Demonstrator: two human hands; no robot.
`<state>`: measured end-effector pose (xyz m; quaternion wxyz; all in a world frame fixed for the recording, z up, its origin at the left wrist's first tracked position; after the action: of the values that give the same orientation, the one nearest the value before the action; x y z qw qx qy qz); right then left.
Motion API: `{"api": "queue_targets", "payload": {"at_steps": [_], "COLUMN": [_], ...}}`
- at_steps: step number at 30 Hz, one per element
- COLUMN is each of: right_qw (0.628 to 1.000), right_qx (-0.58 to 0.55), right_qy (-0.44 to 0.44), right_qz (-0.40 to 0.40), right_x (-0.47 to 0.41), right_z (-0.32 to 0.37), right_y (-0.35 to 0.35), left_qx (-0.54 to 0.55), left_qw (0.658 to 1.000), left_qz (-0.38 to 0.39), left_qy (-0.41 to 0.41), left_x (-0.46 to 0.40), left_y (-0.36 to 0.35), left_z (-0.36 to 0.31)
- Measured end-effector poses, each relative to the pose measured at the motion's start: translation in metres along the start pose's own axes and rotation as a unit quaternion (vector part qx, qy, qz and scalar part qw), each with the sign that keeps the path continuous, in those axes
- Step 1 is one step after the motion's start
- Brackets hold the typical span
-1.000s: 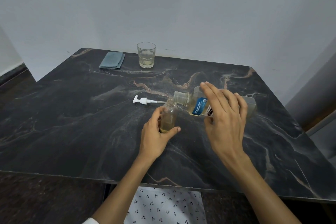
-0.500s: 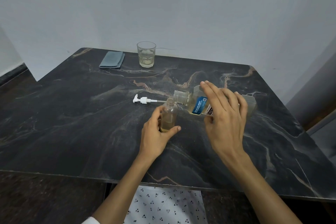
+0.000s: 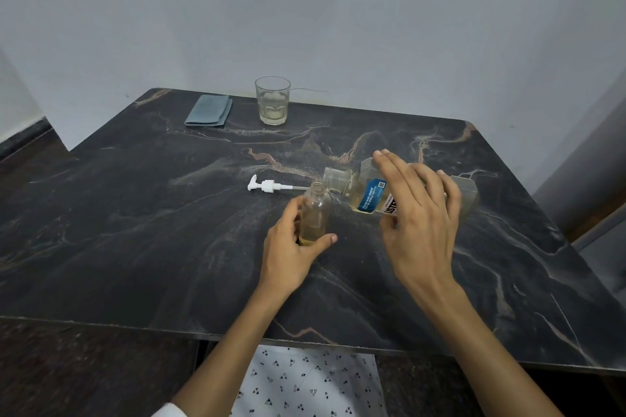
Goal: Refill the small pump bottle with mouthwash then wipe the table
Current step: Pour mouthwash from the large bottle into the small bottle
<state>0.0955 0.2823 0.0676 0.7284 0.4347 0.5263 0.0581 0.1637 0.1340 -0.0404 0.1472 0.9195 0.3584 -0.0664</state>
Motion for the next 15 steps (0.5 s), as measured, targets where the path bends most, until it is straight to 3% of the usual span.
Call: {"api": "queue_targets", "payload": {"at_steps": [15], "right_qw": [1.000], "right_qx": [0.000], "right_qy": [-0.004], "right_qz": [0.005], "right_x": [0.0002], "right_z": [0.0002], "right_y": [-0.0001], "left_qx": [0.004], "left_qw": [1.000], "left_qz": [0.003], "left_qy": [0.008], "left_x": [-0.0004], "left_y": [-0.0008], "left_z": [0.0010]}}
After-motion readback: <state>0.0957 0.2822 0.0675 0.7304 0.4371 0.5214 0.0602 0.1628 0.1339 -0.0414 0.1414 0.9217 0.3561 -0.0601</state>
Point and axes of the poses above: each hand's wrist, its own x-axis away from the middle knuckle, its own y-axis out of the back of the hand, z = x × y, the point moved 4 cm from there along -x, towards the middle knuckle, and after that the axes turned 4 degrees about y, right-handed, at the moved point
